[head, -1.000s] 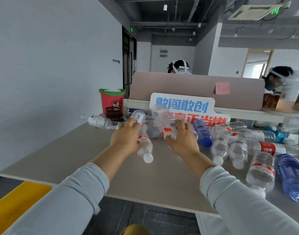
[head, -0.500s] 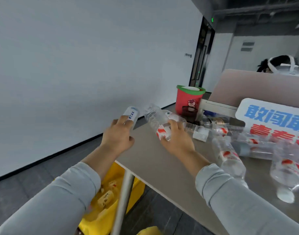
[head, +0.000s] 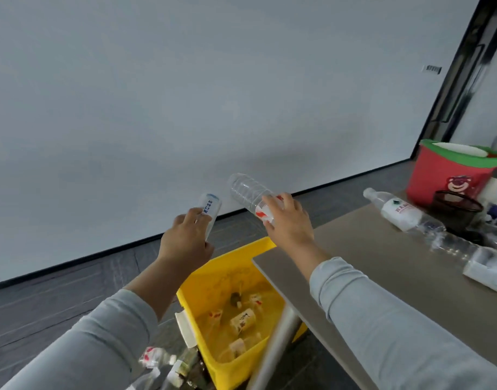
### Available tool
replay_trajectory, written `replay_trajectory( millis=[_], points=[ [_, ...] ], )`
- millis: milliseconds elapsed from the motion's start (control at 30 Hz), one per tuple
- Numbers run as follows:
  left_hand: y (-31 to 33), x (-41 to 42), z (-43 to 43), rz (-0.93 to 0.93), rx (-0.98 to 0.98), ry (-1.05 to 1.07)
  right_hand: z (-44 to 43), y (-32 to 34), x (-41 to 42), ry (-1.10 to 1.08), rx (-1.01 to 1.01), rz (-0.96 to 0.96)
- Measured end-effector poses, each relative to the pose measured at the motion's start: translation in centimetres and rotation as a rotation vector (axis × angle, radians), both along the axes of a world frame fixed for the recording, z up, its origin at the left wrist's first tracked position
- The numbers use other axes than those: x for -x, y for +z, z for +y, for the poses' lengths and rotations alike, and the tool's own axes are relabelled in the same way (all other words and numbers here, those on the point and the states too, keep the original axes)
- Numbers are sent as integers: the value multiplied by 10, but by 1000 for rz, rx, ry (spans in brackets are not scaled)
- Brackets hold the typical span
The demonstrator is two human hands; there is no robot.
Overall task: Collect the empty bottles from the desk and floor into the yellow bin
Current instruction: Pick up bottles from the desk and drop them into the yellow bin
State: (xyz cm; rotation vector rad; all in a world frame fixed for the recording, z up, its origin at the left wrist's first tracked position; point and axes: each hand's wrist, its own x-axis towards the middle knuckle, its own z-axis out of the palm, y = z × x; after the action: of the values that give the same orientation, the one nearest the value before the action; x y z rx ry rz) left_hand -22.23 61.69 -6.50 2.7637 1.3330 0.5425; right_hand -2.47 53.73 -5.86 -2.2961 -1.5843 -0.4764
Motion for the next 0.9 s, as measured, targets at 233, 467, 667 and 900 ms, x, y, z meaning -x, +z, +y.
replay_trajectory(
  millis=[233,467,667,900],
  points=[
    [-16,-5,25,30,23,15,50,-29,-4,-54,180,46],
    [-45,-28,35,49,66,-28,45,-35,-9,-50,90,137],
    [-48,-56,45,96,58,-149,41,-35,-13,-77,42,153],
    [-49,-51,35,129,6,-159,29,-33,-11,-79,24,137]
  ],
)
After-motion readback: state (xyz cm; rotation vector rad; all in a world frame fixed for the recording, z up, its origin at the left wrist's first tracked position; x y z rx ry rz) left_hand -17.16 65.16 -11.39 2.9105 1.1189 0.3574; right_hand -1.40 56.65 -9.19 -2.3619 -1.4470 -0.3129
